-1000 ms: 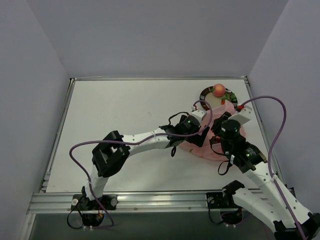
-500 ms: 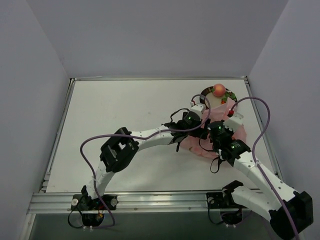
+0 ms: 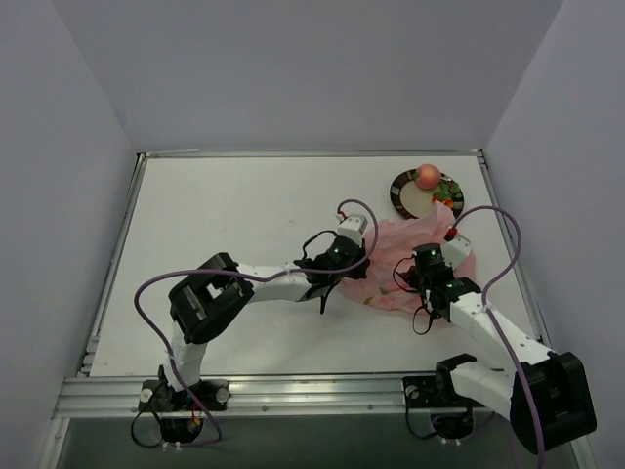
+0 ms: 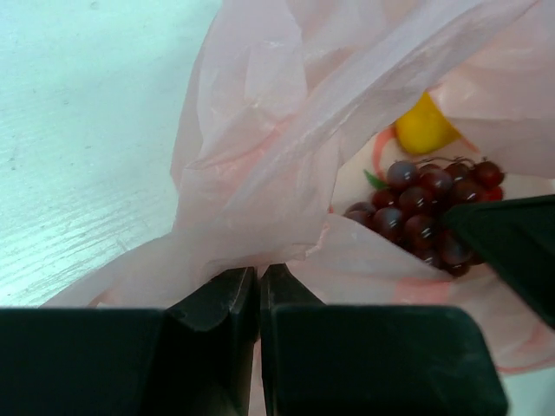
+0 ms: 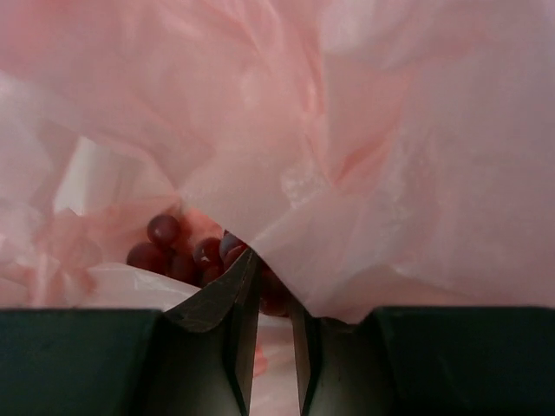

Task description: Take the fake fruits out of the plastic bag

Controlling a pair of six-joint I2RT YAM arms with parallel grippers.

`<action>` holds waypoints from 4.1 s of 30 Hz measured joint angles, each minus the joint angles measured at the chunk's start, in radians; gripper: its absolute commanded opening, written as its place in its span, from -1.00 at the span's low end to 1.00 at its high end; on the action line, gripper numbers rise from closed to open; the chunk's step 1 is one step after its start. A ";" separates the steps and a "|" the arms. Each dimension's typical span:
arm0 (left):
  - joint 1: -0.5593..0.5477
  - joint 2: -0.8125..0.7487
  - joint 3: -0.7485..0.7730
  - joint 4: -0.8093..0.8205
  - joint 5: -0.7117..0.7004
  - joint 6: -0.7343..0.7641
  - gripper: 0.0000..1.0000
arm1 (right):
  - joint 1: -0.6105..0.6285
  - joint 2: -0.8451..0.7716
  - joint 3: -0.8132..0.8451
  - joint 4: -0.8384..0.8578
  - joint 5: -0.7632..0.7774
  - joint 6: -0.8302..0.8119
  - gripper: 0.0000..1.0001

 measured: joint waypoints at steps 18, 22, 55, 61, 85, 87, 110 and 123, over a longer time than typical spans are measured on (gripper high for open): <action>0.011 -0.033 -0.182 0.223 0.112 -0.104 -0.95 | 0.037 -0.012 -0.039 -0.017 -0.031 0.010 0.36; 0.012 -0.036 -0.196 0.229 0.132 -0.110 -0.95 | 0.032 0.089 -0.036 0.024 -0.013 -0.004 0.39; -0.033 -0.138 -0.091 0.081 0.117 -0.060 -0.95 | 0.147 -0.341 0.128 -0.076 -0.127 -0.090 -1.00; -0.024 -0.174 -0.090 0.029 0.104 -0.060 -0.95 | 0.151 -0.421 0.205 -0.167 -0.196 -0.090 -1.00; -0.010 -0.310 -0.262 -0.105 -0.030 0.012 -0.95 | -0.127 0.069 0.622 0.125 -0.021 -0.274 -1.00; -0.008 -0.311 -0.263 -0.106 -0.034 0.020 -0.95 | -0.203 0.137 0.601 0.174 -0.057 -0.274 -1.00; -0.008 -0.316 -0.273 -0.085 -0.017 0.069 -0.95 | -0.388 0.694 0.598 0.567 -0.274 -0.128 -0.80; -0.021 -0.315 -0.265 -0.045 0.003 0.069 -0.95 | -0.401 0.743 0.589 0.532 -0.232 -0.063 0.76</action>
